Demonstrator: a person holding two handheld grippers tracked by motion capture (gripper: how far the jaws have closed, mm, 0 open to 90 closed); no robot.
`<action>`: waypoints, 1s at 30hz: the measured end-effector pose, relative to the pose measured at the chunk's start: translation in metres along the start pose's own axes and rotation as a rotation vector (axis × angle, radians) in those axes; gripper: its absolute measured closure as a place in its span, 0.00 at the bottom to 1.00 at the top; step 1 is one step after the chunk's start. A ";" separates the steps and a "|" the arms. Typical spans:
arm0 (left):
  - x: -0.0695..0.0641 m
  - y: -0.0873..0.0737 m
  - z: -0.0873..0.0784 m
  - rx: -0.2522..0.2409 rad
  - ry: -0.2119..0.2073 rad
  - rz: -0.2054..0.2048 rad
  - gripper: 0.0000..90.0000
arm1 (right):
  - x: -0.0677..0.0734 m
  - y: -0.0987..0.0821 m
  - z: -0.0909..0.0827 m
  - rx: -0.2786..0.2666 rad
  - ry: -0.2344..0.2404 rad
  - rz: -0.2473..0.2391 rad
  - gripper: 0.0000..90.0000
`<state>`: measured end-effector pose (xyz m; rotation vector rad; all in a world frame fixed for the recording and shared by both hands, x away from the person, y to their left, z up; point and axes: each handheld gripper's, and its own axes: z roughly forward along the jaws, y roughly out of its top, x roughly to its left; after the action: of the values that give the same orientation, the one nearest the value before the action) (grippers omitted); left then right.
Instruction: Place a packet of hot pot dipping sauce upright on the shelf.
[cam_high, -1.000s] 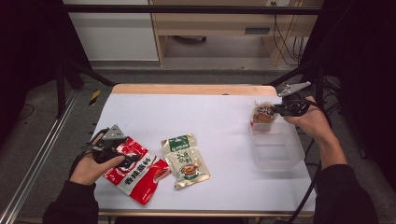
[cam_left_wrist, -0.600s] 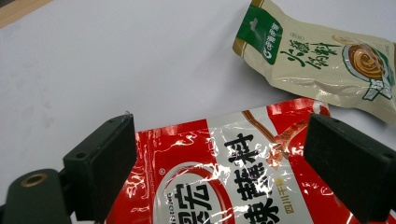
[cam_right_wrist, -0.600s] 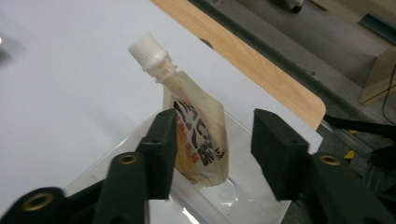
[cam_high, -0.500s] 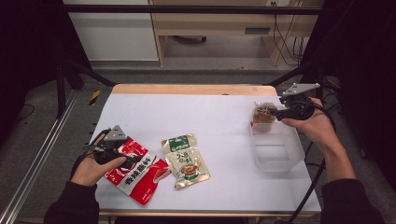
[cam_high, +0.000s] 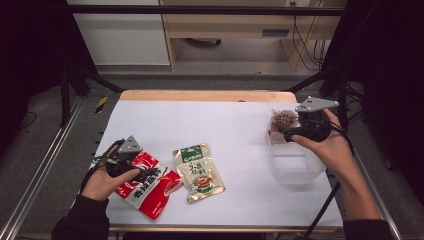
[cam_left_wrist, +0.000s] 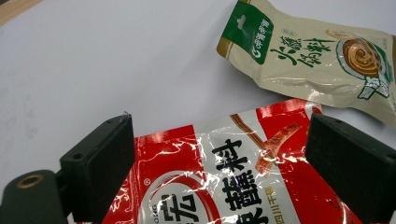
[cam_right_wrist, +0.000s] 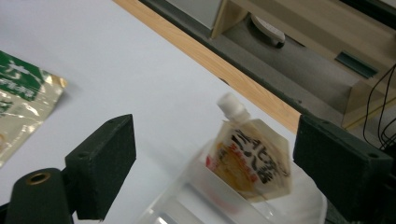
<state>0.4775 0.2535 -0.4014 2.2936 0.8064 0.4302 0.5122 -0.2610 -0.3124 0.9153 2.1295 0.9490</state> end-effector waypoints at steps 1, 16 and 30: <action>-0.001 0.001 0.001 0.001 0.000 0.000 0.10 | 0.011 0.002 -0.002 -0.017 -0.001 -0.013 0.15; -0.001 0.003 -0.003 -0.012 0.004 0.006 0.09 | 0.087 0.010 0.010 -0.058 0.103 -0.032 0.18; -0.004 0.009 -0.003 -0.033 0.012 0.005 0.12 | 0.138 0.016 0.048 -0.040 0.189 -0.021 0.24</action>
<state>0.4769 0.2472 -0.3932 2.2648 0.7944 0.4569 0.4762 -0.1275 -0.3613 0.8099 2.2630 1.1021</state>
